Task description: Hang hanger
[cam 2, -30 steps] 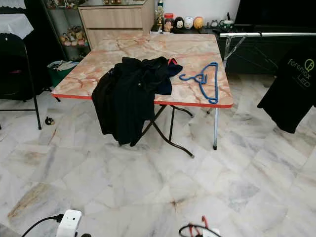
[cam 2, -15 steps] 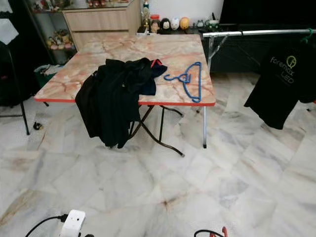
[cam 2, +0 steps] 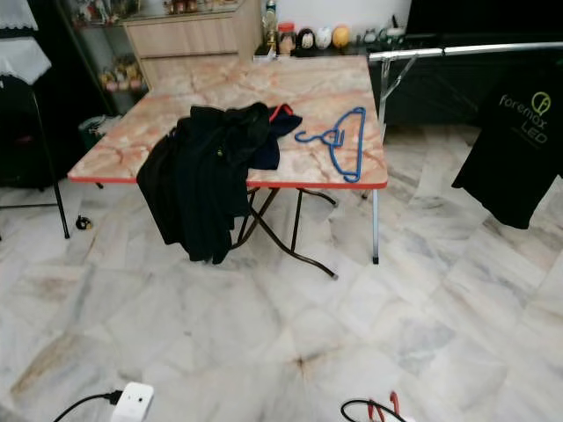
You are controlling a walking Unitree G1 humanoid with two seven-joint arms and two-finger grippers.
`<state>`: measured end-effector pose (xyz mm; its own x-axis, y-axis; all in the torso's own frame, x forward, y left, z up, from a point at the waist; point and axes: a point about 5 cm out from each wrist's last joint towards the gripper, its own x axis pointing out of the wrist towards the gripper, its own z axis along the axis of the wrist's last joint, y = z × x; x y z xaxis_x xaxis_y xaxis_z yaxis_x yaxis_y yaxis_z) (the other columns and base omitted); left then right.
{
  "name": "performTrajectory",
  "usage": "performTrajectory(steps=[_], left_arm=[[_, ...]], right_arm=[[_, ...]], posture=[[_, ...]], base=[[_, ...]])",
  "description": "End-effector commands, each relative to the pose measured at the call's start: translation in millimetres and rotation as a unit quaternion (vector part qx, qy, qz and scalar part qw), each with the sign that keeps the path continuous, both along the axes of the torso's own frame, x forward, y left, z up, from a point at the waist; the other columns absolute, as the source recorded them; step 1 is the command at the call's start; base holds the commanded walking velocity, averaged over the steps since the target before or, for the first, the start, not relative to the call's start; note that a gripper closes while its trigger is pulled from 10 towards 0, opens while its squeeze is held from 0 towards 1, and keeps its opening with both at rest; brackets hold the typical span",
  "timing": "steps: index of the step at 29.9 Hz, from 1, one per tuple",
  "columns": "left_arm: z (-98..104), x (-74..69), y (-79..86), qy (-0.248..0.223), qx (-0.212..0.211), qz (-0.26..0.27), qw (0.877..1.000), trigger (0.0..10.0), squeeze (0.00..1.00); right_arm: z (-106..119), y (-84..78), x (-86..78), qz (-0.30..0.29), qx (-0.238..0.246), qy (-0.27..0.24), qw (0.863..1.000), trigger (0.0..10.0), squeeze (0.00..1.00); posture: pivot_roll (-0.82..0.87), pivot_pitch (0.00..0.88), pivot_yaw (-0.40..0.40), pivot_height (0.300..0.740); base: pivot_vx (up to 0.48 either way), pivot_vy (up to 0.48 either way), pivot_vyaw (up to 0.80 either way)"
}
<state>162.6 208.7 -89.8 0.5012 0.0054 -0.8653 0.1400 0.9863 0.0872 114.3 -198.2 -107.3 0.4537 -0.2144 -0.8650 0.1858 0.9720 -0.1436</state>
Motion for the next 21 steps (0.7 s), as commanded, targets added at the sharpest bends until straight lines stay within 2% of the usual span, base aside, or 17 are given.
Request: performTrajectory(steps=[1, 10, 15, 21], left_arm=[[0, 2.2, -3.6, 0.003, 0.005, -0.014, 1.0, 10.0, 0.0], [1, 4.7, -7.2, 0.001, 0.004, -0.02, 1.0, 10.0, 0.0], [4, 12.5, -6.5, -0.01, 0.008, -0.018, 1.0, 10.0, 0.0], [5, 14.1, -4.2, -0.012, 0.011, -0.002, 1.0, 10.0, 0.0]], right_arm=[[-1, -4.1, -4.9, -0.005, -0.004, 0.008, 1.0, 10.0, 0.0], [0, -7.4, -4.5, -0.002, -0.005, 0.007, 1.0, 10.0, 0.0], [2, -8.5, 2.6, 0.019, -0.013, 0.0, 1.0, 10.0, 0.0], [3, -2.2, 10.7, 0.012, -0.006, -0.01, 1.0, 10.0, 0.0]], posture=[[-0.06, 0.0, 0.068, 0.74], [-0.05, 0.0, 0.067, 0.74], [-0.03, 0.0, 0.065, 0.74], [-0.04, 0.0, 0.069, 0.74]], base=[[0.0, -0.289, 0.0], [0.0, -0.29, 0.0], [0.0, -0.292, 0.0], [0.0, -0.291, 0.0]])
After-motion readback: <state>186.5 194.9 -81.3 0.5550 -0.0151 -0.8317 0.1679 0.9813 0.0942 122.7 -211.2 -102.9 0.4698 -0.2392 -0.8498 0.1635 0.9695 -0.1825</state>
